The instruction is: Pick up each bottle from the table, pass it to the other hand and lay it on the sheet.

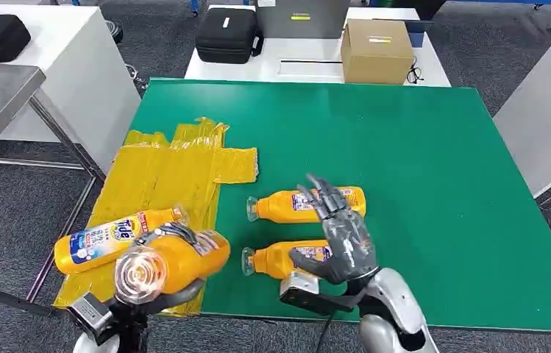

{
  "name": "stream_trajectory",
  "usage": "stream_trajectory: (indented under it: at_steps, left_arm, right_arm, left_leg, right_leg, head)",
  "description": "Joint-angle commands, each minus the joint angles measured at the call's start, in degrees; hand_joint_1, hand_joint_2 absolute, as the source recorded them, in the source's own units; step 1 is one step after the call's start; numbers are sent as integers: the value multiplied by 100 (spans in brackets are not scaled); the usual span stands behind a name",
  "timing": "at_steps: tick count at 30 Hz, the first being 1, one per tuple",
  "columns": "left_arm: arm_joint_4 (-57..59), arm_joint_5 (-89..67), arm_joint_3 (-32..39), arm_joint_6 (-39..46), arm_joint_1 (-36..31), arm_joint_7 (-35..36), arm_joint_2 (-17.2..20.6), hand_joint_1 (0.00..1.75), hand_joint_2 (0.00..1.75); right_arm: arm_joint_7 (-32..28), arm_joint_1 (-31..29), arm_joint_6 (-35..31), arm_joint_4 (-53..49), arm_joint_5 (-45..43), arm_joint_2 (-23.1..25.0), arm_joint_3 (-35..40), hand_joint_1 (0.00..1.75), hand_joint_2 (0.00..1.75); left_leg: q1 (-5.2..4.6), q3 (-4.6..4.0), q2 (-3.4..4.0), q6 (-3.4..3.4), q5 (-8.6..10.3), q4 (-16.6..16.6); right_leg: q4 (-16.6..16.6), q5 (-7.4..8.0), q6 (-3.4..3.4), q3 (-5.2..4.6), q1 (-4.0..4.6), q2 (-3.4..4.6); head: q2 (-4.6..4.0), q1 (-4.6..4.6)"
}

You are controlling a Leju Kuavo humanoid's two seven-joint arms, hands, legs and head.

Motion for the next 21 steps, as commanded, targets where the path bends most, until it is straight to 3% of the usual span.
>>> stream_trajectory:
  at_steps: [1,4,9,12,21]
  left_arm:
    - [-291,-436,468,506,29,45,-96,173,175]
    - [-618,-2095,601,1932,224,543,-169,175,175]
    - [-529,-3447,526,2737,411,1489,-188,175,175]
    - [-315,-3879,480,2827,444,1913,-222,175,175]
    - [-270,-3877,449,2853,435,1912,-220,175,175]
  right_arm:
    - [-134,84,-137,-355,21,181,-646,0,175]
    - [-38,174,-350,-439,356,220,-715,0,175]
    - [46,338,-378,-500,486,206,-645,0,175]
    - [65,414,-411,-517,569,200,-619,0,175]
    - [67,419,-418,-524,580,198,-624,0,175]
  left_leg:
    - [6,8,-4,-7,-4,3]
    - [6,11,1,-8,-8,3]
    - [10,26,-2,-11,-12,-2]
    - [8,25,-5,-11,-9,-4]
    - [9,20,-4,-11,-8,-3]
  right_leg:
    - [-3,-3,-7,12,6,-2]
    - [-2,-5,-7,15,6,4]
    - [-9,-9,-10,31,10,1]
    - [-9,-8,-9,29,8,-2]
    - [-10,-5,-10,25,9,-1]
  head:
    - [0,0]
    - [0,0]
    - [0,0]
    - [0,-2]
    - [0,-2]
